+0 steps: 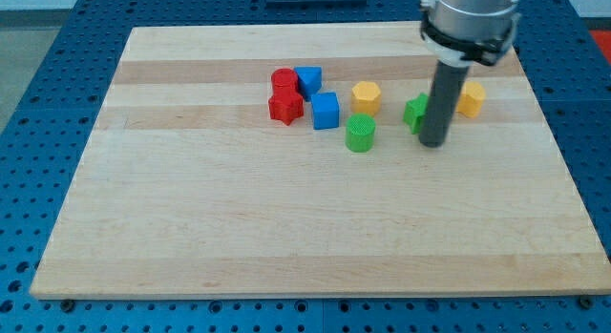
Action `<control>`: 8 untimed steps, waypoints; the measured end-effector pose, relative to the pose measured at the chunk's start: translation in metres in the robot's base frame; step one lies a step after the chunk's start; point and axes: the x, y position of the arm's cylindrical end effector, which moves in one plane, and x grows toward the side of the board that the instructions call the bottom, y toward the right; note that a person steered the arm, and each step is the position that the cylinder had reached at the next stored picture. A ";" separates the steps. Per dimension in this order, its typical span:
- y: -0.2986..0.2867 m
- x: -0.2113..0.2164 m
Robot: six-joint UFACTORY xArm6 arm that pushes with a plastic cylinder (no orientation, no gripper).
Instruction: Move the yellow heart to the right of the yellow hexagon
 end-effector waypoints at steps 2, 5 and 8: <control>0.077 -0.011; 0.064 -0.089; 0.060 -0.093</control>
